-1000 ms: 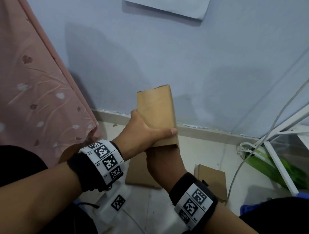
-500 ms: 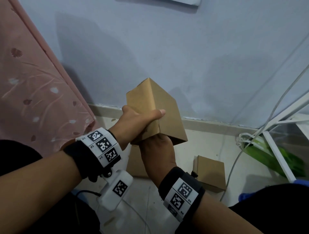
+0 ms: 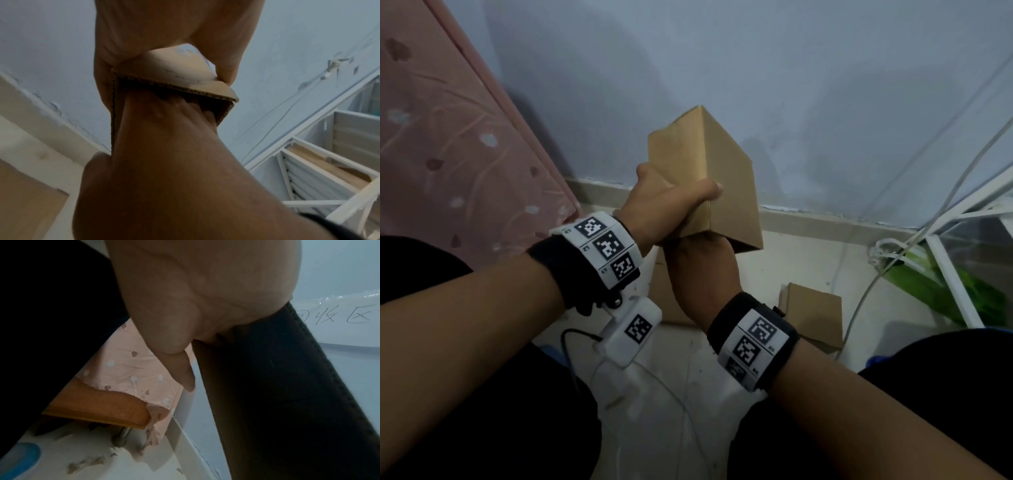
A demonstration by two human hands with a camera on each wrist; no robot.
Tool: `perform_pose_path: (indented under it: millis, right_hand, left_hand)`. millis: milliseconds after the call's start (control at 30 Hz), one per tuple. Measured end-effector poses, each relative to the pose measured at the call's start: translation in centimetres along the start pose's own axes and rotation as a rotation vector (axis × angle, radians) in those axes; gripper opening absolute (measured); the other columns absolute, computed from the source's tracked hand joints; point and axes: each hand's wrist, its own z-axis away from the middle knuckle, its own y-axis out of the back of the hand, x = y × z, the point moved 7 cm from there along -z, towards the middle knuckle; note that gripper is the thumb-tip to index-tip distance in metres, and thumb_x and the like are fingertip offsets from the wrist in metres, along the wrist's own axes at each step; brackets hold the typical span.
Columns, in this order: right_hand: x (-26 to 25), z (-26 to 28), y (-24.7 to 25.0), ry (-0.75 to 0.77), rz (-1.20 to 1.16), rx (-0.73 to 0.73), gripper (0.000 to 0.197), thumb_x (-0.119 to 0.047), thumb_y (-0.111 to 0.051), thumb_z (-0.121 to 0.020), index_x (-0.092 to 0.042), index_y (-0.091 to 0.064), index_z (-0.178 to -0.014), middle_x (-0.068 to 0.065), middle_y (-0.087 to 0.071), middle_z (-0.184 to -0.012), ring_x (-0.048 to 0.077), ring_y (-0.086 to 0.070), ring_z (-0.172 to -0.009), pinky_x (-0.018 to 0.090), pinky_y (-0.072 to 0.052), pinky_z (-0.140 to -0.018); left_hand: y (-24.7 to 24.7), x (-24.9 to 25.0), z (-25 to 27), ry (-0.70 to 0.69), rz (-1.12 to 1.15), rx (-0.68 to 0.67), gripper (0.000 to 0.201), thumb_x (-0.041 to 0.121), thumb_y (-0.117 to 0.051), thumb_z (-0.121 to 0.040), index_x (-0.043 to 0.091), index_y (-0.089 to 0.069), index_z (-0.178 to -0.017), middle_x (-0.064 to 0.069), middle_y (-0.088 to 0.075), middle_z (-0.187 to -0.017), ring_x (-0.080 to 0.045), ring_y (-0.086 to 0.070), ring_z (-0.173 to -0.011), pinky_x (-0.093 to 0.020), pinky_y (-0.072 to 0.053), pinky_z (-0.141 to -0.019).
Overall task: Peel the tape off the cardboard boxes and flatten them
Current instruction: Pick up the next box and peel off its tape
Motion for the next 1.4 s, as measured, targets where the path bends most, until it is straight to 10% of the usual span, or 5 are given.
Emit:
perform_pose_path:
  millis: [133, 233, 433, 567, 1400]
  right_hand:
    - [-1.6, -0.1, -0.6, 0.190, -0.228, -0.409, 0.029, -0.007, -0.053, -0.097, -0.002, -0.058, -0.125, 0.018, -0.064, -0.116, 0.034, -0.064, -0.097, 0.042, -0.053, -0.083]
    - [1.1, -0.4, 0.0, 0.104, -0.250, -0.575, 0.026, -0.012, -0.050, -0.102, -0.011, -0.056, -0.076, 0.007, -0.055, -0.080, 0.021, -0.053, -0.072, 0.034, -0.044, -0.068]
    - [13.2, -2.1, 4.3, -0.476, -0.375, 0.071, 0.036, -0.035, -0.043, -0.099, -0.006, -0.057, -0.083, 0.010, -0.058, -0.082, 0.033, -0.056, -0.087, 0.031, -0.032, -0.069]
    - [10.5, -1.8, 0.6, -0.459, -0.859, -0.175, 0.065, -0.048, -0.070, -0.091, -0.018, -0.046, -0.143, 0.003, -0.061, -0.129, 0.024, -0.061, -0.118, 0.041, -0.054, -0.095]
    - [8.8, -2.1, 6.9, -0.333, -0.807, 0.182, 0.053, -0.045, -0.067, -0.089, -0.025, -0.053, -0.136, -0.008, -0.070, -0.099, 0.015, -0.067, -0.092, 0.041, -0.057, -0.085]
  left_hand:
    - [0.9, 3.6, 0.0, -0.390, -0.465, 0.084, 0.108, 0.052, -0.081, -0.057, 0.016, -0.028, -0.143, -0.005, -0.048, -0.131, -0.026, -0.054, -0.112, -0.041, -0.050, -0.088]
    - [0.9, 4.0, -0.1, -0.566, -0.935, 0.084, 0.120, 0.058, -0.075, -0.051, 0.015, -0.025, -0.152, -0.013, -0.048, -0.136, -0.037, -0.053, -0.117, -0.052, -0.044, -0.095]
    - [1.0, 1.3, -1.1, -0.438, -1.073, -0.052, 0.116, 0.046, -0.087, -0.054, 0.025, -0.025, -0.149, -0.009, -0.049, -0.135, -0.037, -0.049, -0.120, -0.055, -0.037, -0.103]
    - [-0.4, 0.8, -0.4, -0.506, -1.071, -0.163, 0.111, 0.044, -0.084, -0.047, 0.029, -0.028, -0.143, -0.006, -0.054, -0.128, -0.035, -0.059, -0.106, -0.051, -0.052, -0.087]
    - [1.6, 7.0, 2.6, -0.878, -1.156, 0.140, 0.098, 0.055, -0.065, -0.060, 0.017, -0.037, -0.146, -0.007, -0.060, -0.122, -0.037, -0.060, -0.104, -0.046, -0.048, -0.083]
